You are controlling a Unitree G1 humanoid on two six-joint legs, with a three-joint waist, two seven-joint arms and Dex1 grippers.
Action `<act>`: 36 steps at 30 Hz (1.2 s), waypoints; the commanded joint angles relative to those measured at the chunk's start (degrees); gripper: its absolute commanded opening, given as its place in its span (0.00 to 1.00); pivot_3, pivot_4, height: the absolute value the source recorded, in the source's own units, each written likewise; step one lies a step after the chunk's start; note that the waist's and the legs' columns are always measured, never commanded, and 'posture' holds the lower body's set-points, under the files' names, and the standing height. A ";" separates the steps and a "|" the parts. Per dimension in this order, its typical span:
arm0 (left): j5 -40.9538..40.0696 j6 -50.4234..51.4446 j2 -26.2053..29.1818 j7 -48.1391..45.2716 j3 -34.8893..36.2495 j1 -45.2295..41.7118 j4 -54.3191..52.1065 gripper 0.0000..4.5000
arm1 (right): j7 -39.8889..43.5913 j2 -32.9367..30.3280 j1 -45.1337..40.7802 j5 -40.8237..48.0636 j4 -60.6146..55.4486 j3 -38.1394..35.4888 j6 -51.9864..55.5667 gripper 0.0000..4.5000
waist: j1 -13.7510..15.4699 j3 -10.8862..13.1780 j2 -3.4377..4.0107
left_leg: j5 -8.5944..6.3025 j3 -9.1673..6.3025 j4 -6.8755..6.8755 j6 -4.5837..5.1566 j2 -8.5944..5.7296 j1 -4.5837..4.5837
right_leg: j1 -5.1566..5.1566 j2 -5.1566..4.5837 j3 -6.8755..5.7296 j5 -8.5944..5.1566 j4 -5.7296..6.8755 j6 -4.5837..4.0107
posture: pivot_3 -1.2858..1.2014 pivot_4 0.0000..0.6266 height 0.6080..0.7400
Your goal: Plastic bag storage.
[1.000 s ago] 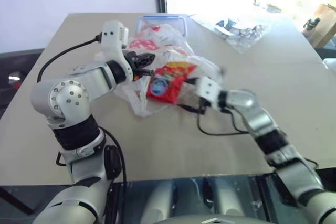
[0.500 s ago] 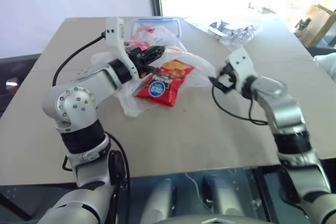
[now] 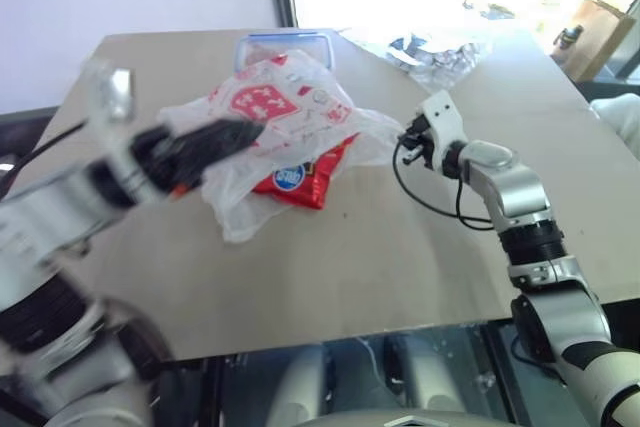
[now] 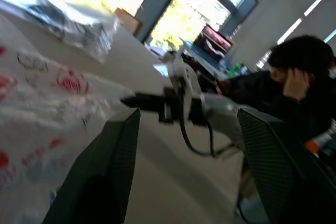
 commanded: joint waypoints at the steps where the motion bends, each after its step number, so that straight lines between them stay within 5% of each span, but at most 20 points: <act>1: 3.71 -4.47 3.37 -10.24 6.74 10.61 -4.83 0.64 | 0.89 0.93 -0.43 2.61 -5.29 -0.35 1.43 0.01 | 1.00 0.02 0.03 | -0.02 -0.06 0.00 0.01 0.02 -0.06 | 0.00 0.02 -0.09 -0.03 -0.07 -0.05 | 0.52 0.24 1.00; 8: 20.48 -24.43 -1.59 -11.71 -2.47 19.42 -14.65 0.64 | 0.97 0.99 0.94 3.23 -8.95 1.14 3.43 0.01 | 2.18 0.05 0.11 | -0.07 -0.09 0.07 0.10 0.02 0.24 | 0.39 -0.05 -0.15 -0.30 -0.08 -0.09 | 0.52 0.24 1.00; 24: 23.86 -34.20 -8.19 8.70 -20.49 2.92 -16.82 0.64 | 0.83 0.59 1.73 4.10 -11.38 1.07 5.37 0.01 | 2.43 0.05 0.11 | -0.05 -0.11 0.04 0.08 0.06 0.17 | 0.35 0.06 -0.15 -0.13 -0.08 -0.35 | 0.52 0.24 1.00; 25: 23.38 -34.03 -9.04 9.98 -21.99 2.16 -16.80 0.58 | 0.95 0.53 1.66 4.18 -11.39 1.07 5.46 0.00 | 2.43 0.04 0.11 | -0.05 -0.11 0.04 0.08 0.05 0.18 | 0.35 0.06 -0.14 -0.10 -0.07 -0.31 | 0.52 0.24 1.00; 28: 16.64 -34.51 -12.51 13.61 -21.43 0.70 -15.14 0.34 | 1.38 0.68 0.86 5.14 -11.07 0.38 5.90 0.00 | 2.26 0.05 0.11 | -0.05 -0.10 0.04 0.08 0.07 0.18 | 0.34 0.09 -0.13 -0.02 -0.07 -0.17 | 0.52 0.24 1.00; 32: -6.26 -38.82 -13.98 23.78 -16.93 -5.00 -7.76 0.01 | 1.89 4.03 -3.18 14.66 -11.42 -7.22 9.79 0.00 | 2.34 0.06 0.10 | -0.05 -0.21 0.06 0.08 0.11 0.14 | 0.32 0.09 -0.18 0.00 -0.07 -0.14 | 0.52 0.24 1.00; 36: -25.38 -45.60 -11.12 32.92 -13.69 -17.27 1.09 0.01 | -1.63 7.94 -14.17 32.48 -9.65 -22.48 17.40 0.00 | 2.49 0.13 0.10 | -0.04 -0.27 0.16 0.07 0.17 0.05 | 0.26 0.05 -0.18 0.10 -0.03 -0.24 | 0.52 0.24 1.00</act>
